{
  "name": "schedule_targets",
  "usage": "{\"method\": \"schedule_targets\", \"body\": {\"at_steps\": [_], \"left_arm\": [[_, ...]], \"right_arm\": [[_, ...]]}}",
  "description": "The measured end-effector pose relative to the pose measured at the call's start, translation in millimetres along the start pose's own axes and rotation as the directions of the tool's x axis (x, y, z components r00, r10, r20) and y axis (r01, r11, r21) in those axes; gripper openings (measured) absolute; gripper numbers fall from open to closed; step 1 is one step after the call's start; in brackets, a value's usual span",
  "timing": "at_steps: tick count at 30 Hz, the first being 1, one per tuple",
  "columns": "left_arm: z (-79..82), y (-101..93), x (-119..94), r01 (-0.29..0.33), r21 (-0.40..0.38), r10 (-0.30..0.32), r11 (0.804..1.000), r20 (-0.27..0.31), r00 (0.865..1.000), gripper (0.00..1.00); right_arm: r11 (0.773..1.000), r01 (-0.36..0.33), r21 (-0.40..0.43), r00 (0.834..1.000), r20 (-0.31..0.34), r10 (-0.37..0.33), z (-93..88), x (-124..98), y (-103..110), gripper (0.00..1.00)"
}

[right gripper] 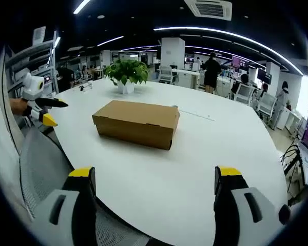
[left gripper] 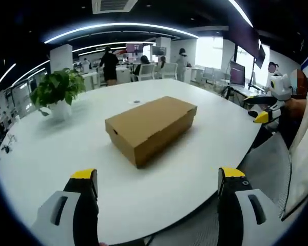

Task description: Operate the shoe box by opening the lid, removing the specified soft item, and placing it in the target area until the item is outside and the box remains undamaged.

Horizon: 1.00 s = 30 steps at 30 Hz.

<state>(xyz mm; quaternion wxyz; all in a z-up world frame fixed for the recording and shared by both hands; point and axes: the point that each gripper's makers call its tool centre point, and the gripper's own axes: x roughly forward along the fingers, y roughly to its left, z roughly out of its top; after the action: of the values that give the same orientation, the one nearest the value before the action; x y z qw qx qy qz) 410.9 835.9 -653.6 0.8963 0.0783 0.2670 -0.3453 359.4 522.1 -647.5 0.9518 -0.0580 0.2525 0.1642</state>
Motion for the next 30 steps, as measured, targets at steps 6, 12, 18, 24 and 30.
{"method": "schedule_targets", "body": {"at_steps": [6,12,18,24,30], "left_arm": [[-0.4,-0.8,0.6,0.000,-0.002,0.000,1.000,-0.002,1.000,1.00],[0.0,-2.3,1.7,0.000,-0.004,0.000,1.000,0.000,1.000,1.00],[-0.8,-5.0,2.0,0.003,-0.006,-0.003,1.000,0.000,1.000,1.00],[-1.8,-5.1,0.5,0.000,-0.007,0.000,1.000,-0.001,1.000,1.00],[-0.8,-4.4,-1.6,-0.003,-0.010,0.003,1.000,0.004,1.000,1.00]], "right_arm": [[1.000,0.000,-0.001,1.000,0.000,0.000,-0.1,1.0,-0.7,0.91],[1.000,0.000,0.000,1.000,0.001,0.000,-0.2,1.8,-1.0,0.91],[1.000,0.001,0.000,1.000,0.002,-0.001,-0.3,1.1,-1.0,0.91],[1.000,0.001,0.000,1.000,0.000,-0.001,-1.9,-0.4,-0.7,0.91],[1.000,0.001,0.001,1.000,0.000,-0.001,-1.9,-0.9,0.1,0.91]]}}
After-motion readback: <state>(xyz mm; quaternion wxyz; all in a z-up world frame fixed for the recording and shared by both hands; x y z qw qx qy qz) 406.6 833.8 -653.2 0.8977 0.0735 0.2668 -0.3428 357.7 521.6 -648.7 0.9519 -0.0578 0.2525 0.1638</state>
